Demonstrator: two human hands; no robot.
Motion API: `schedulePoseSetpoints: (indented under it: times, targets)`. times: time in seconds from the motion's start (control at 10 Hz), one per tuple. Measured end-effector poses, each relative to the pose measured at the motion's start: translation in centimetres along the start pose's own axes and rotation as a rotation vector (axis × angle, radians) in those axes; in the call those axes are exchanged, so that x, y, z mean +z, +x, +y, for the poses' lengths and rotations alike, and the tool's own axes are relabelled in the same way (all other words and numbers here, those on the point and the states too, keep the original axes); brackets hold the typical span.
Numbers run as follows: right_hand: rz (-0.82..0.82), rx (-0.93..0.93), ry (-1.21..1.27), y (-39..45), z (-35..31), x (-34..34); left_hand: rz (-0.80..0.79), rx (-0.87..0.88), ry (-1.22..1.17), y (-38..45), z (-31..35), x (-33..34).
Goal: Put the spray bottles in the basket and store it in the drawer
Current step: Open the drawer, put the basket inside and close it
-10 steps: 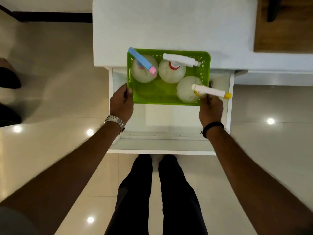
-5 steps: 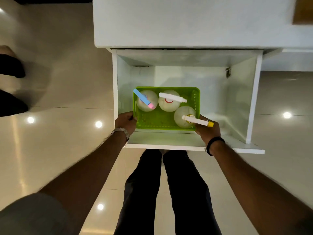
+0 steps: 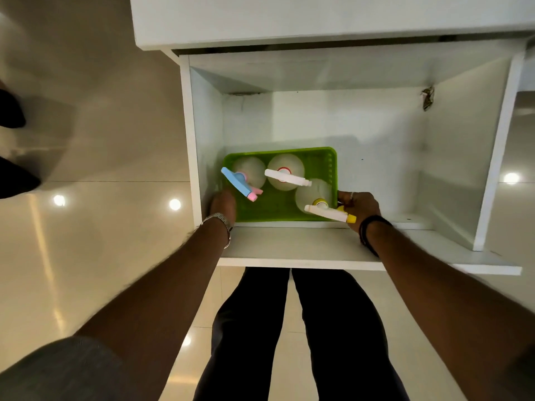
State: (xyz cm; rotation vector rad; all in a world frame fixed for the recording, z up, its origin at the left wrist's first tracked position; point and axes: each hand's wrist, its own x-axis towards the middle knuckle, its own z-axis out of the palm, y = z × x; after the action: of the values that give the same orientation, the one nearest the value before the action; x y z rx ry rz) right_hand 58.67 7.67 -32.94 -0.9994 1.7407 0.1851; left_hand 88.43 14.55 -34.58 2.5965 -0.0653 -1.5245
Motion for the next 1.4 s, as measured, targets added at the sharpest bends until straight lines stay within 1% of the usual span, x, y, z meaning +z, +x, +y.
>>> schedulePoseSetpoints:
  times: [0.1, 0.2, 0.3, 0.4, 0.5, 0.6, 0.7, 0.8, 0.9, 1.0, 1.1, 1.2, 1.3, 1.4]
  targets:
    - [-0.075, -0.006, -0.104, -0.3, -0.3, 0.4, -0.025, 0.016, -0.118, 0.6, -0.2, -0.4]
    - [-0.169, 0.004, -0.181, -0.9, -0.8, 0.2, -0.046, -0.006, -0.182, -1.8, 0.8, -1.5]
    - [-0.224, 0.027, -0.251, -1.9, -1.3, -0.7, -0.058, -0.022, -0.169, -3.9, 1.5, -2.3]
    - [-0.151, 0.045, -0.362, -4.5, -2.1, -2.8, -0.057, -0.046, -0.154, -7.4, 1.4, -3.8]
    - [-0.039, 0.029, -0.392, -7.1, -2.4, -4.2, -0.035, 0.033, 0.023, -10.2, 0.7, -5.1]
    - [-0.078, -0.045, -0.552, -12.5, -2.1, -5.9, -0.015, 0.251, 0.36, -16.2, -1.0, -6.6]
    - [-0.175, -0.137, -0.73, -16.1, -1.6, -6.4, -0.083, 0.469, 0.702, -19.3, -2.7, -7.0]
    - [-0.234, -0.305, -0.921, -17.4, -1.0, -6.4, -0.142, 0.709, 1.243, -20.6, -4.9, -6.4]
    - [-0.257, -0.357, -1.037, -16.5, -1.2, -6.4, -0.122, 0.77, 1.379, -19.8, -4.5, -6.1]
    - [-0.102, -0.52, -1.188, -15.0, -1.6, -7.0, -0.054, 0.95, 1.501, -17.9, -2.6, -6.2]
    - [0.019, -0.598, -1.229, -15.1, -2.6, -7.6, 0.006, 1.073, 1.521, -17.6, -1.3, -6.5]
    - [0.096, -0.648, -1.264, -14.8, -4.2, -7.8, 0.13, 1.135, 1.467, -17.7, 0.5, -6.9]
    - [0.12, -0.64, -1.249, -14.3, -5.7, -7.9, 0.182, 1.132, 1.418, -17.5, 2.2, -7.4]
    - [0.176, -0.64, -1.216, -13.2, -7.7, -8.6, 0.249, 1.132, 1.368, -17.3, 5.3, -7.9]
